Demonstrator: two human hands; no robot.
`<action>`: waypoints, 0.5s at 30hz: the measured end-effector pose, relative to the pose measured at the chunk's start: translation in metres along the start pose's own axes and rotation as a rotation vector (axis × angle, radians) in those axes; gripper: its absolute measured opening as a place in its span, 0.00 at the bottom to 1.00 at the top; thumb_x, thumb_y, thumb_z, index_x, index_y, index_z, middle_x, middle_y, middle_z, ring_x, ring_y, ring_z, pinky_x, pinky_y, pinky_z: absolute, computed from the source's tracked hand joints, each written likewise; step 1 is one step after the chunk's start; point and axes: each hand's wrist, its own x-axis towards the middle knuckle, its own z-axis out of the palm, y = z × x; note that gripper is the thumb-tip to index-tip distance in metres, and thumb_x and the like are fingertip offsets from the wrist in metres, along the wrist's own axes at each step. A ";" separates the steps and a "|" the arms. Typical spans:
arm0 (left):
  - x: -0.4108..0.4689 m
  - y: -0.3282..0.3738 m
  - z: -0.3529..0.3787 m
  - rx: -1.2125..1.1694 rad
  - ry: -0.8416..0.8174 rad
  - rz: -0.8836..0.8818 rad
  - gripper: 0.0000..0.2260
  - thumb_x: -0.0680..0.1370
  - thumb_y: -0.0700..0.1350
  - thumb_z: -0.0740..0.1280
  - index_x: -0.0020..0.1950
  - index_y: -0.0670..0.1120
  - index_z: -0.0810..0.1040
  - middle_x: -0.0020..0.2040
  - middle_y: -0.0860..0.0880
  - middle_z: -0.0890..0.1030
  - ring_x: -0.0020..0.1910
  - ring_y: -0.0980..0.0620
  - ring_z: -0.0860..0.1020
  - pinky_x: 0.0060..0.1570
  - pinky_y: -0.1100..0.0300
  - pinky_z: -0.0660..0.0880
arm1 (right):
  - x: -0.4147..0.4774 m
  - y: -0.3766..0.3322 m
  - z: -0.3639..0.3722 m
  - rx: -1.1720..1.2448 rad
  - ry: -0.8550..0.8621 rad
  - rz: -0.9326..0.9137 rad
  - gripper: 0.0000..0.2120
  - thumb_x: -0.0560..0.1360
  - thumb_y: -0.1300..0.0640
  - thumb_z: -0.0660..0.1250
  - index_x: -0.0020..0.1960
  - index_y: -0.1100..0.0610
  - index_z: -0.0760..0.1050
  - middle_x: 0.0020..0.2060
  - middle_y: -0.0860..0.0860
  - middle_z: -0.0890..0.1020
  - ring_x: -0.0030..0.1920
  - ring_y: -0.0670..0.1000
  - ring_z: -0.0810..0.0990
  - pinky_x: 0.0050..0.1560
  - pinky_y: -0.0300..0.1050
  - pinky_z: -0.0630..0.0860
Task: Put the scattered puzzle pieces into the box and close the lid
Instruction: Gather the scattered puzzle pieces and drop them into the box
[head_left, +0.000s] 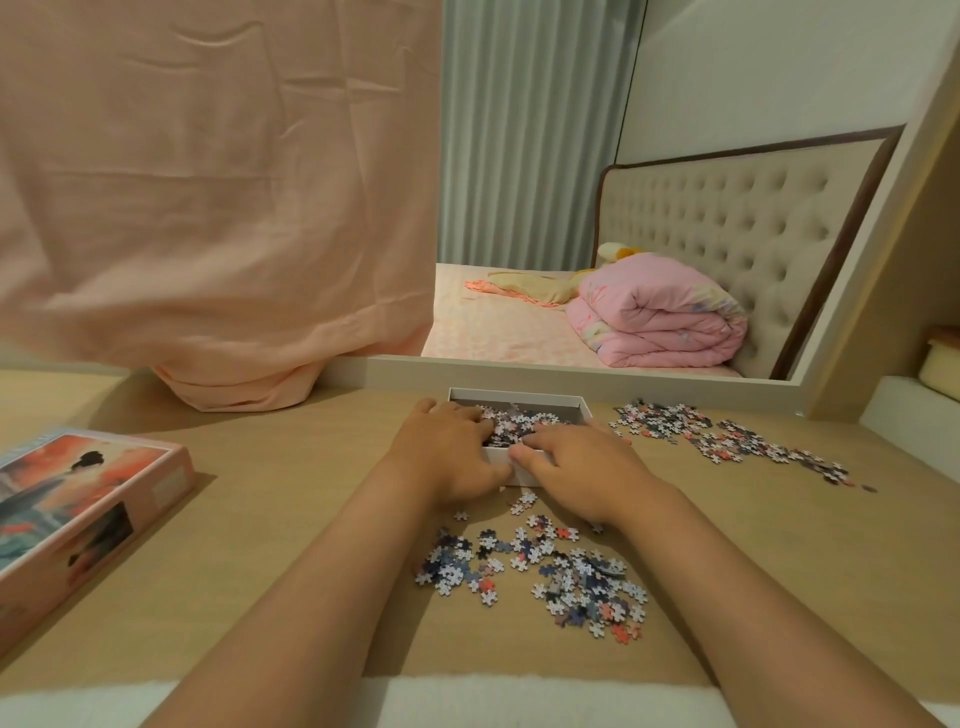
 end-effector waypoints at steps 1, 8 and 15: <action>0.000 0.000 0.001 -0.005 0.008 0.001 0.31 0.75 0.65 0.51 0.75 0.54 0.67 0.76 0.50 0.66 0.74 0.50 0.64 0.72 0.49 0.56 | 0.001 0.001 0.001 -0.001 -0.003 0.011 0.26 0.82 0.36 0.48 0.70 0.45 0.74 0.71 0.45 0.74 0.70 0.47 0.70 0.76 0.53 0.56; -0.003 -0.001 0.007 -0.143 0.098 0.043 0.32 0.76 0.62 0.58 0.79 0.55 0.58 0.79 0.51 0.59 0.76 0.50 0.58 0.75 0.50 0.50 | -0.003 0.007 -0.005 0.206 0.086 -0.028 0.21 0.81 0.42 0.58 0.71 0.47 0.74 0.74 0.45 0.69 0.74 0.48 0.66 0.74 0.49 0.60; -0.019 0.015 -0.018 -0.328 0.365 0.118 0.13 0.76 0.49 0.62 0.59 0.55 0.78 0.56 0.55 0.78 0.56 0.53 0.73 0.57 0.54 0.70 | -0.021 0.011 -0.031 0.408 0.145 -0.009 0.11 0.80 0.53 0.63 0.55 0.43 0.83 0.46 0.41 0.82 0.43 0.41 0.78 0.50 0.43 0.75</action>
